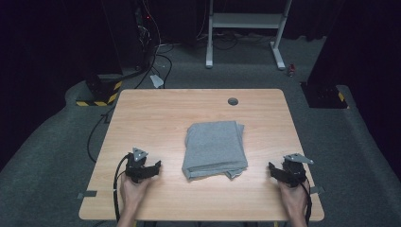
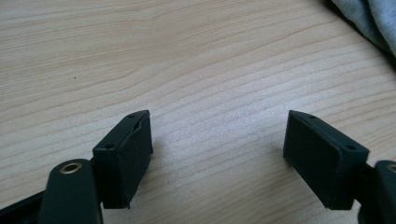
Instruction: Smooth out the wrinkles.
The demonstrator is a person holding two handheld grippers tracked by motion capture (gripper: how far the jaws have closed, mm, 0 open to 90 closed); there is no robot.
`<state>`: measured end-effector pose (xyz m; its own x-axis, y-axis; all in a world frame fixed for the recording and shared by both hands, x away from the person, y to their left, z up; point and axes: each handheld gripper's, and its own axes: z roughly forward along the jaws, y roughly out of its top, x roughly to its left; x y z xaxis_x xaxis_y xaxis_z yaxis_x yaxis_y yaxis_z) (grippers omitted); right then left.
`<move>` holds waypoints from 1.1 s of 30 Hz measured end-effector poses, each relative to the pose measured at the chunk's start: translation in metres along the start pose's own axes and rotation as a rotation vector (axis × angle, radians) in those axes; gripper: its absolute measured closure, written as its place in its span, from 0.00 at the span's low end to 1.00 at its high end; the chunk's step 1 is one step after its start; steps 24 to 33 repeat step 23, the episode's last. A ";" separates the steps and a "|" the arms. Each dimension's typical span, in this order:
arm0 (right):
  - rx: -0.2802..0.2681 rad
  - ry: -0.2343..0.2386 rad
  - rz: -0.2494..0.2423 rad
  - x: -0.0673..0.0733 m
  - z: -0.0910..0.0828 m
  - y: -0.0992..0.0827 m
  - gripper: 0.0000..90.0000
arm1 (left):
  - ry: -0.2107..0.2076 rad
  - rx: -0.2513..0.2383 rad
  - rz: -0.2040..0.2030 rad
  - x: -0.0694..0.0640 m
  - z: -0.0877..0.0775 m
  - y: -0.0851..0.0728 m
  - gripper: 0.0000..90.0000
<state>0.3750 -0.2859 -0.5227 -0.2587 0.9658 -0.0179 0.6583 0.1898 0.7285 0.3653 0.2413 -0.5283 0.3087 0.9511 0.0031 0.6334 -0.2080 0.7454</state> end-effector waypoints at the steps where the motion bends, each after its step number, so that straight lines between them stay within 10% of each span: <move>1: 0.000 0.001 0.000 0.000 0.000 0.000 0.35 | 0.000 0.000 0.000 0.000 0.000 0.000 0.26; 33: 0.001 0.006 0.000 0.000 0.000 0.000 0.34 | -0.006 0.002 0.007 0.000 0.000 0.000 0.25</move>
